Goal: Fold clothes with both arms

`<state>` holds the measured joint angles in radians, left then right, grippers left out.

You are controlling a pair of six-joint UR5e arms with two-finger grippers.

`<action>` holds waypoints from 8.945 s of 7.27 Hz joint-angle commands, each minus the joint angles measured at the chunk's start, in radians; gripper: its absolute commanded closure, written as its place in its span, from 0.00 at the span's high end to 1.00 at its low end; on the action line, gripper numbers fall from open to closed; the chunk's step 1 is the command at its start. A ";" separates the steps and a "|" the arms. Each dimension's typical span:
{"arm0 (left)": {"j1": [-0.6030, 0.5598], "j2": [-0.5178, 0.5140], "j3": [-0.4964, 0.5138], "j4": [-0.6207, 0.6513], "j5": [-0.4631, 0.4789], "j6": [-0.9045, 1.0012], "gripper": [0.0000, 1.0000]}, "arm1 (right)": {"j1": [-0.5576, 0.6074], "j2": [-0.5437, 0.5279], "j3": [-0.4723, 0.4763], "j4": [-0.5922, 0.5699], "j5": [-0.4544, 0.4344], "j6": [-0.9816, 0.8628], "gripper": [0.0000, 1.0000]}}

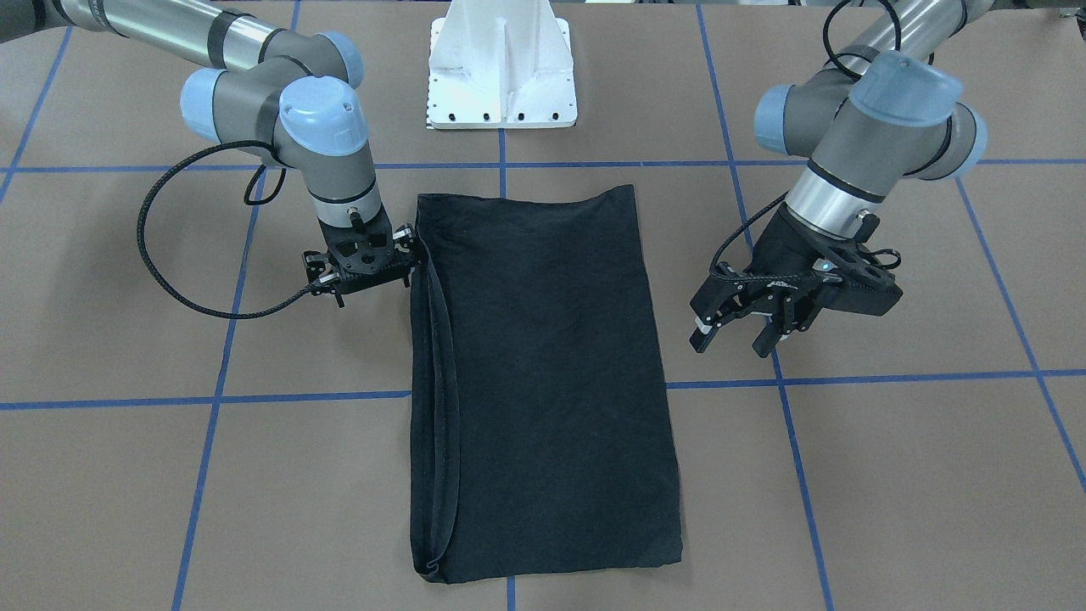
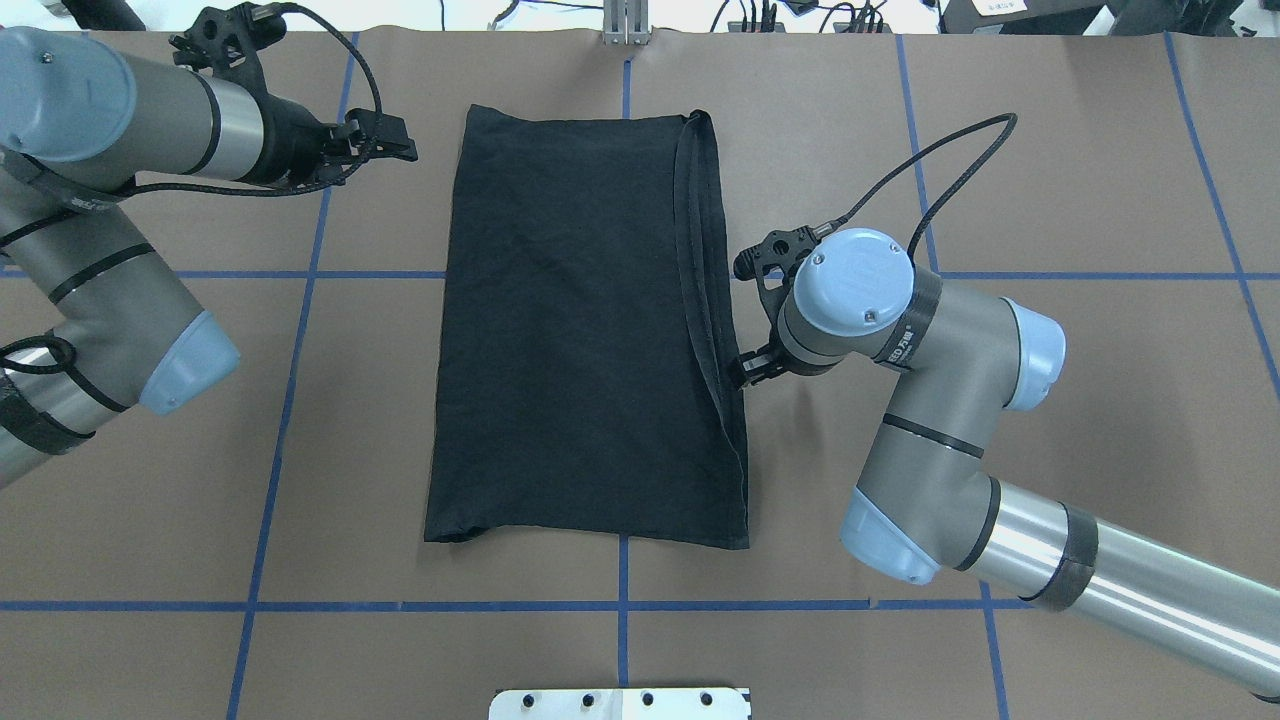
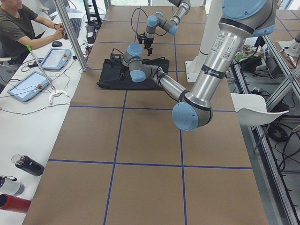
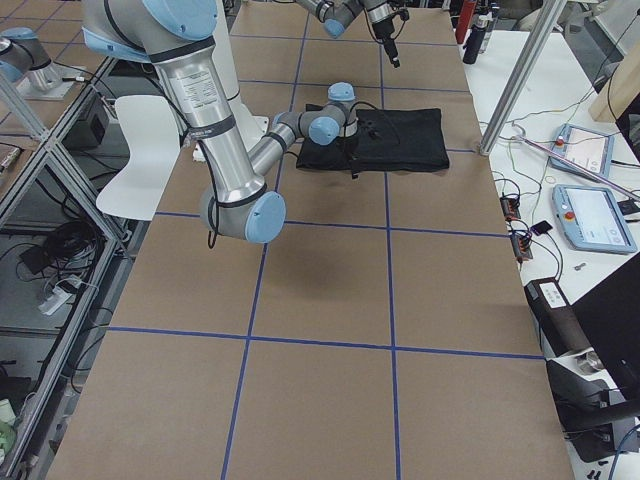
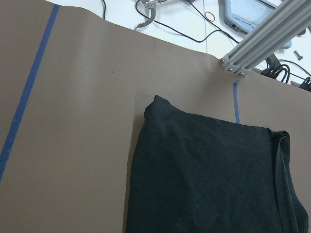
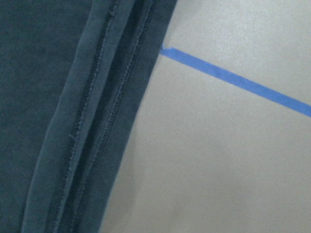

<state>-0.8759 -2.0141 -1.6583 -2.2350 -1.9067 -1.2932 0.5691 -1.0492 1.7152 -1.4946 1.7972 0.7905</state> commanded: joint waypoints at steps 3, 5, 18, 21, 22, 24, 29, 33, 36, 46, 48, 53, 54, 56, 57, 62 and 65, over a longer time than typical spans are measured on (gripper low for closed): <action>0.000 0.001 0.002 0.000 0.000 0.000 1.00 | -0.038 0.107 -0.075 0.001 -0.041 0.010 1.00; 0.000 0.002 0.000 0.000 0.000 0.000 1.00 | -0.041 0.118 -0.107 0.002 -0.041 0.004 1.00; 0.011 -0.002 0.000 0.000 0.000 -0.001 1.00 | 0.031 0.072 -0.152 0.004 0.013 -0.020 1.00; 0.012 -0.002 0.006 -0.003 0.002 0.000 1.00 | 0.034 0.106 -0.152 0.008 0.014 -0.017 1.00; 0.011 0.000 0.008 -0.005 0.002 0.002 1.00 | 0.052 0.127 -0.152 0.008 0.017 -0.020 1.00; 0.011 0.003 0.008 -0.006 0.002 0.003 1.00 | 0.057 0.152 -0.163 0.007 0.011 -0.027 1.00; 0.011 0.002 0.008 -0.006 0.002 0.003 1.00 | 0.067 0.253 -0.430 0.200 0.004 -0.028 1.00; 0.011 0.000 0.008 -0.008 0.002 0.002 1.00 | 0.090 0.239 -0.431 0.200 0.014 -0.039 1.00; 0.014 -0.003 0.009 -0.006 0.002 0.002 1.00 | 0.127 0.201 -0.425 0.197 0.062 -0.062 1.00; 0.021 0.014 -0.046 -0.015 -0.113 -0.003 1.00 | 0.177 0.135 -0.170 0.198 0.264 0.205 1.00; 0.053 0.078 -0.101 -0.046 -0.114 -0.131 1.00 | 0.150 0.086 -0.068 0.208 0.290 0.387 1.00; 0.345 0.282 -0.196 -0.202 0.075 -0.434 1.00 | 0.115 0.000 0.127 0.211 0.361 0.622 1.00; 0.377 0.317 -0.208 -0.204 0.096 -0.440 1.00 | 0.104 -0.002 0.135 0.209 0.361 0.624 1.00; 0.438 0.322 -0.206 -0.203 0.113 -0.457 1.00 | 0.095 -0.003 0.144 0.211 0.361 0.634 1.00; 0.469 0.322 -0.204 -0.202 0.138 -0.471 1.00 | 0.095 -0.003 0.146 0.211 0.361 0.635 1.00; 0.575 0.316 -0.189 -0.195 0.207 -0.511 1.00 | 0.095 -0.023 0.162 0.211 0.366 0.632 1.00; 0.595 0.311 -0.173 -0.195 0.229 -0.515 1.00 | 0.095 -0.023 0.162 0.211 0.366 0.631 1.00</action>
<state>-0.2866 -1.7011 -1.8334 -2.4300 -1.6830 -1.8080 0.6642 -1.0721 1.8775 -1.2839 2.1628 1.4220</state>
